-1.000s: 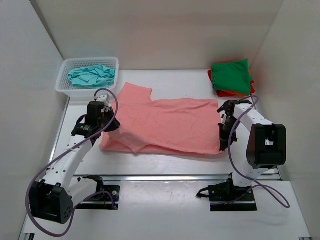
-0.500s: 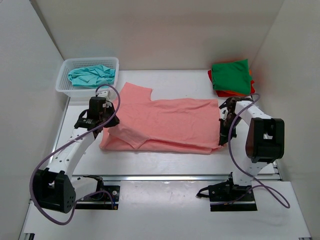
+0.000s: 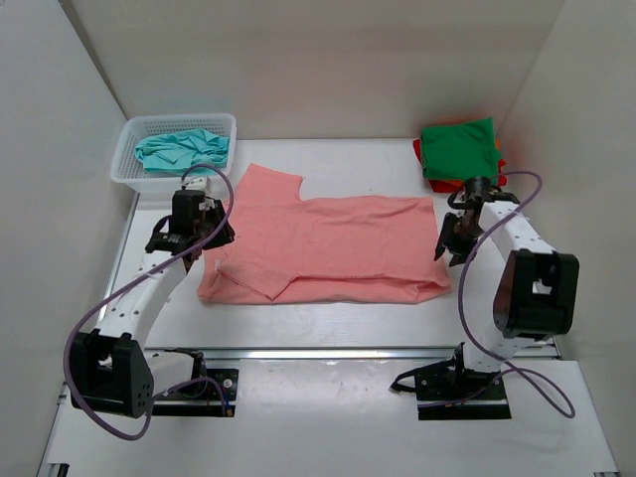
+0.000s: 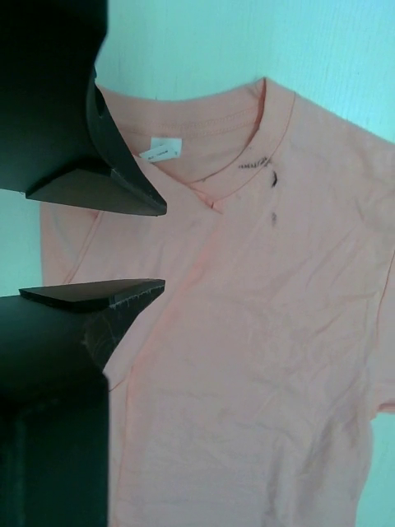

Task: Fold and stack the t-shirts
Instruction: Fold the flattened tshirt in 1/3 of the way

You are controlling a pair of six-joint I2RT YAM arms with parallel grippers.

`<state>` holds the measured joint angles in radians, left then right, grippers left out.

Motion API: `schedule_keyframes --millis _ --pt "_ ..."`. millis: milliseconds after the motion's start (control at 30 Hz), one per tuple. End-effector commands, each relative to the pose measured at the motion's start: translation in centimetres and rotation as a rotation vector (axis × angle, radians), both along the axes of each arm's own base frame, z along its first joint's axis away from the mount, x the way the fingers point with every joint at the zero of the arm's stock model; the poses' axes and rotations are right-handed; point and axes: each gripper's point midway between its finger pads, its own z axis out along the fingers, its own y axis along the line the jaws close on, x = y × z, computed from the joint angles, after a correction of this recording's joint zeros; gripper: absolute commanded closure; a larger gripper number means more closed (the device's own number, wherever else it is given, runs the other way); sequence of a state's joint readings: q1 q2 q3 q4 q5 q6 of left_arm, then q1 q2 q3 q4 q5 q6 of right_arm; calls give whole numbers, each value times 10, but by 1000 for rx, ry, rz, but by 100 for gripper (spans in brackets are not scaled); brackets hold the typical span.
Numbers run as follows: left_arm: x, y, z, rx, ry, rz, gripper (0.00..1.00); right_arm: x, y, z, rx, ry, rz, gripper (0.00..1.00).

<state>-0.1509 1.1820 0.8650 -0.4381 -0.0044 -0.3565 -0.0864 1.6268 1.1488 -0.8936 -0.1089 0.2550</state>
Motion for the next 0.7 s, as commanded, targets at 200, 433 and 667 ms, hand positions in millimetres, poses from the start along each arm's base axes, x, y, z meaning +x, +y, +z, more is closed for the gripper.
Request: schedule_keyframes --millis 200,433,667 --pt "8 7 19 13 -61 19 51 -4 -25 24 -104 -167 -58 65" --pt "-11 8 10 13 -49 14 52 -33 -8 14 -77 -72 -13 76" --pt "-16 6 6 13 -43 7 53 -45 12 11 -68 -48 31 42"
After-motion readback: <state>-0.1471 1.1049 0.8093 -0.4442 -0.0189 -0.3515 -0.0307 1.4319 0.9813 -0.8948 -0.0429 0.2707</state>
